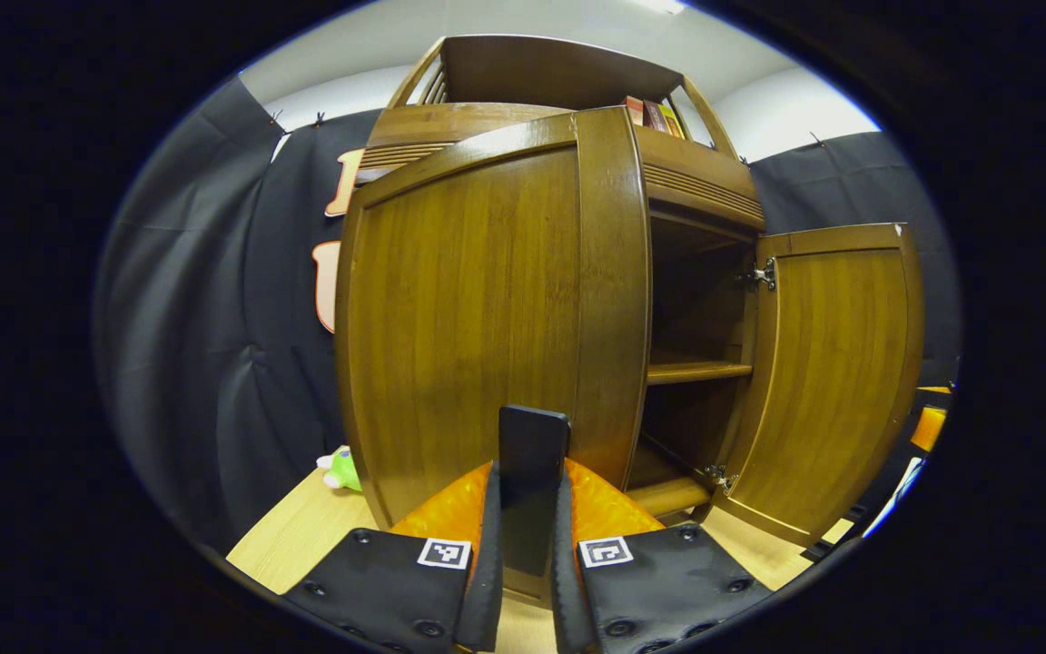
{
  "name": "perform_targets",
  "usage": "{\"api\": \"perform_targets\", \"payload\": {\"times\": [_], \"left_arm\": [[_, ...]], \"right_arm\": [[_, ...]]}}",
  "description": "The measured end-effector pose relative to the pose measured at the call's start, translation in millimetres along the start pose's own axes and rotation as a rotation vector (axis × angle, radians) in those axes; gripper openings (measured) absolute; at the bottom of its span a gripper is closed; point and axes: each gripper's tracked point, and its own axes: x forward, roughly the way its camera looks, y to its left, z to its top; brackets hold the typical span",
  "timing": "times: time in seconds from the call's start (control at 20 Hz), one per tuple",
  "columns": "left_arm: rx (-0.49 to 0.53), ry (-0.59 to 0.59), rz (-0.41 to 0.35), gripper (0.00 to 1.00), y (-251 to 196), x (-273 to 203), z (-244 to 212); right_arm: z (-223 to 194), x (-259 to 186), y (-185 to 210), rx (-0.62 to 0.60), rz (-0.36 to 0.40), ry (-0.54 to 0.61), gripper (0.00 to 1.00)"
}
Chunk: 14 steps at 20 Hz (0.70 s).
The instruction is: Open the right door of the double-door shoe cabinet with the right hand, and open the left door with the left hand.
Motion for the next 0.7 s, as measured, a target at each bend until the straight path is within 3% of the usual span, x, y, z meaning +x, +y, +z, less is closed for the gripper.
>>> {"api": "perform_targets", "payload": {"times": [0.5, 0.55, 0.65, 0.7], "left_arm": [[0.019, 0.004, 0.031, 0.28, 34.9, -40.3, 1.0], [0.019, 0.001, 0.039, 0.28, 39.0, -43.4, 2.2], [0.021, -0.004, 0.058, 0.29, 46.9, -49.4, 1.2], [0.022, -0.005, 0.070, 0.28, 53.0, -52.1, 0.7]], "right_arm": [[-4.3, 13.9, 28.8, -0.002, 0.038, 0.010, 1.00], [-3.2, 14.8, 32.8, 0.001, 0.042, 0.005, 0.93], [-3.9, 17.7, 40.3, 0.007, 0.049, -0.001, 0.93], [-4.2, 18.1, 43.4, 0.007, 0.053, -0.002, 1.00]]}}
